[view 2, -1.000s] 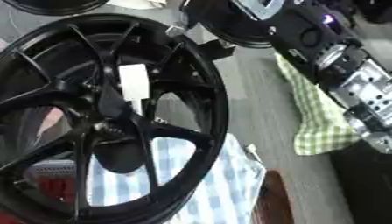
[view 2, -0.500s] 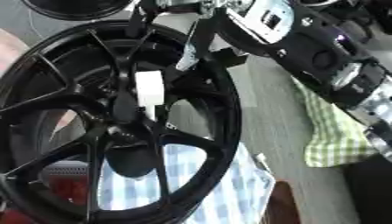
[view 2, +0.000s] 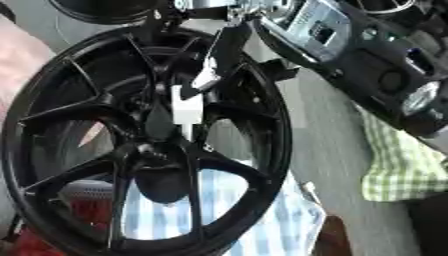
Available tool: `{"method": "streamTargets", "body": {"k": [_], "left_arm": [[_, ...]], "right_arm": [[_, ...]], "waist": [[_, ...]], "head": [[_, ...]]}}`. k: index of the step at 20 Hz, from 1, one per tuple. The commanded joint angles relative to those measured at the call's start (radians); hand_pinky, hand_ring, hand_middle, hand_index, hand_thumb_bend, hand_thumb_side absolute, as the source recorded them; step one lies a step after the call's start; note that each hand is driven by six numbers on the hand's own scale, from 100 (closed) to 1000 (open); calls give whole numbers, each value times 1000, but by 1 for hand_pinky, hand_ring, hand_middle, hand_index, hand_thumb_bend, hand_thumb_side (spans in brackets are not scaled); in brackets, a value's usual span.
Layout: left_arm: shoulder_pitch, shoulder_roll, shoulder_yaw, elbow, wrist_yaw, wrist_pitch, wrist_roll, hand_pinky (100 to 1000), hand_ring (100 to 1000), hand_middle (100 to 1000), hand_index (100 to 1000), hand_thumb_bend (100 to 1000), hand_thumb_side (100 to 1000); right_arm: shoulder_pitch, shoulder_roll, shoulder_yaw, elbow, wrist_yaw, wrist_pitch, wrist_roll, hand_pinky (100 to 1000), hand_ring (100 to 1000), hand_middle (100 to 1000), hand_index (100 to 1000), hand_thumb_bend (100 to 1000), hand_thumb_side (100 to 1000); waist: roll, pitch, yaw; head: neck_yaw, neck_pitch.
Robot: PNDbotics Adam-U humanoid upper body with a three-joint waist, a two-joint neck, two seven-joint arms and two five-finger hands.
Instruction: Pull the pin out of the wheel hub.
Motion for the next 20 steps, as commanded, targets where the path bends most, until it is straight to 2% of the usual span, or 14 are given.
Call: {"method": "streamTargets", "body": {"k": [1,8,17,20], "left_arm": [[0,32,8,-19,1,1,2,755,698,748,816,135,825],[6,34,9,-19,-2,0,3,755,699,747,816,134,824],[26,35,13,-19,-5,3,8,754,699,747,815,134,821],[33,37,14,-19,-6,3,10,754,699,747,815,135,822]], "right_arm": [[-21,-14,-14,-31,-16,31,-23,874,899,759,832,596,235],[-21,-24,-2,-47,-19,58,-35,868,890,750,828,586,237],[-36,-9,44,-64,-64,194,-57,873,880,727,836,651,243],[-39,-5,55,-72,-67,231,-58,875,879,708,846,672,220]], "waist": [[8,-25,-2],[8,-28,-8],[12,-50,-34],[12,-55,-44]], "head": [[9,-8],[15,-9],[22,28],[19,40]]}}
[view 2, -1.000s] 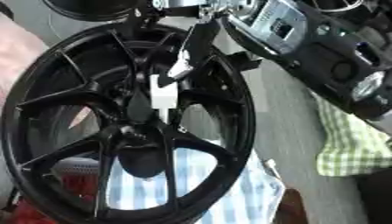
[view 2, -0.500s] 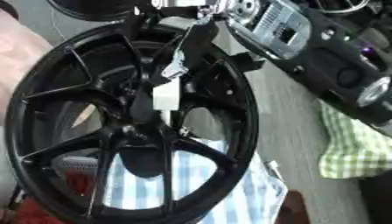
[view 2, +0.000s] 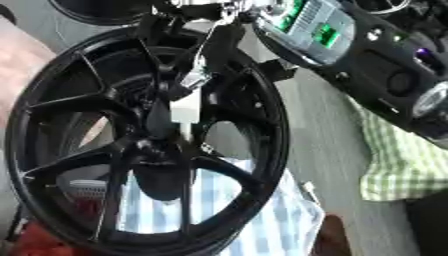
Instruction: Pull the pin out of the wheel hub.
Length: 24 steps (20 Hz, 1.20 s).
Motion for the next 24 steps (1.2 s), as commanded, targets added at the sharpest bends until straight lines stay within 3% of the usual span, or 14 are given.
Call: {"method": "streamTargets", "body": {"k": [1,6,24], "left_arm": [[2,33,15,-19,-4,-1,6,754,699,747,815,135,822],[11,30,19,-19,-5,1,11,753,699,746,815,138,823],[12,29,19,-19,-2,0,12,752,699,746,814,136,822]], "right_arm": [[-21,-10,0,-21,-9,38,-1,876,877,702,846,674,216],[-20,-1,11,-29,-15,77,11,882,879,675,850,696,194],[-26,33,42,-16,13,164,60,876,872,626,827,716,200]], "waist": [[11,-24,-7],[14,-29,-26],[23,-28,-52]], "head": [[-3,14],[-15,21],[37,21]]}}
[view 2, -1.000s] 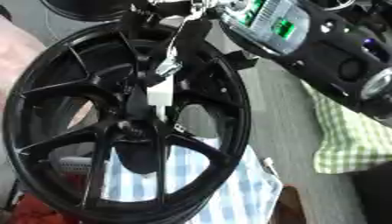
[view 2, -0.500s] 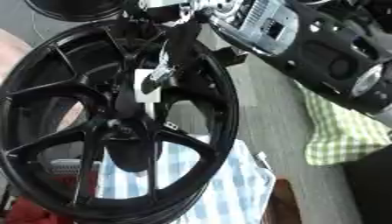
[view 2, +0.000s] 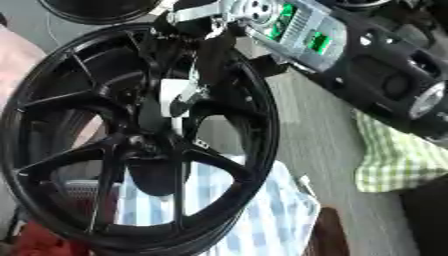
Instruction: Pull the pin out of the wheel hub.
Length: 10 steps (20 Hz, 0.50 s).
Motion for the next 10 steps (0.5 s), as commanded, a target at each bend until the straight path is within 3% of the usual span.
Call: {"method": "streamTargets", "body": {"k": [1,10], "left_arm": [[-5,28,13,-19,0,-1,2,752,700,746,814,137,822],[-4,27,13,-19,0,2,2,751,700,746,813,139,824]], "right_arm": [[-18,-10,-6,1,13,15,2,876,872,626,832,717,201],[2,-21,-8,11,32,24,2,873,867,623,841,721,199]], "waist": [[10,-16,-3],[7,-15,-10]], "head": [[7,6],[10,6]]}}
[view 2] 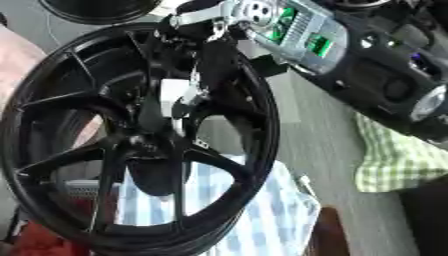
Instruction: Pull the pin out of the wheel hub.
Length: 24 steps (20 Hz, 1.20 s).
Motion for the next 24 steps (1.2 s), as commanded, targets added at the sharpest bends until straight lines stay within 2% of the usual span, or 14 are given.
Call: {"method": "streamTargets", "body": {"k": [1,17,24], "left_arm": [[-4,27,13,-19,0,2,2,751,700,750,813,140,825],[-2,23,10,-19,-2,6,-3,750,701,753,813,141,829],[-3,21,9,-19,-4,6,-6,749,701,754,813,142,832]], "right_arm": [[-13,-25,-12,1,9,5,-1,867,861,599,815,721,196],[4,-16,-6,8,-3,42,11,822,822,533,757,730,198],[8,2,-21,56,-8,15,33,807,805,518,743,750,209]], "waist": [[7,-16,-3],[3,-13,-6],[2,-6,-4]], "head": [[3,6],[6,4],[9,1]]}}
